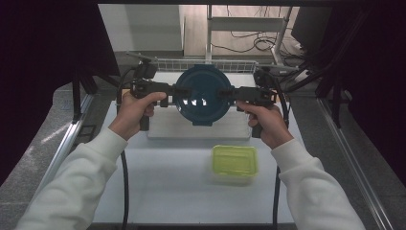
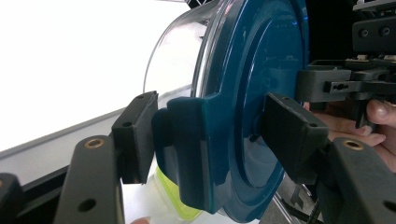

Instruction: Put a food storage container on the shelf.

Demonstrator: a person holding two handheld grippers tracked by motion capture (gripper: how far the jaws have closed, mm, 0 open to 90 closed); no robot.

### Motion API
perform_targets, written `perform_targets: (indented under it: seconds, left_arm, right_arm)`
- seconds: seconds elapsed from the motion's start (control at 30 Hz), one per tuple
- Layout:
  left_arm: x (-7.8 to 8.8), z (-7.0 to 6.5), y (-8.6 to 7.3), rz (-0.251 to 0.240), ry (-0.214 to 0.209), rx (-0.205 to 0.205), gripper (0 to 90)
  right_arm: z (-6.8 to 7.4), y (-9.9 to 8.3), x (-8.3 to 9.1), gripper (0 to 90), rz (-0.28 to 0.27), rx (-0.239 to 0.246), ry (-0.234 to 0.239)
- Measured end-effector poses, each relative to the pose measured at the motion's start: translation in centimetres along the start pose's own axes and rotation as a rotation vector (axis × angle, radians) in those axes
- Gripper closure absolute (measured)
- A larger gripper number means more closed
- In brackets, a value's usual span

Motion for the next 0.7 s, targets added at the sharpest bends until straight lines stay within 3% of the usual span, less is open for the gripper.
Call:
perform_targets:
  seconds: [0.7]
  left_arm:
    - [-0.5, 0.5, 2.7, -0.012, 0.002, -0.006, 37.8]
  right_arm:
    - [-0.4, 2.6, -0.5, 37.5, -0.007, 0.004, 0.006]
Point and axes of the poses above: each handheld gripper's, and its own axes: x roughly backward along the jaws, y roughly out of its top, z roughly to its left, the point moved 3 cm from there along -x, roughly forward along the jaws, and after that the axes turned 4 degrees about -z, right-handed, at the moved point
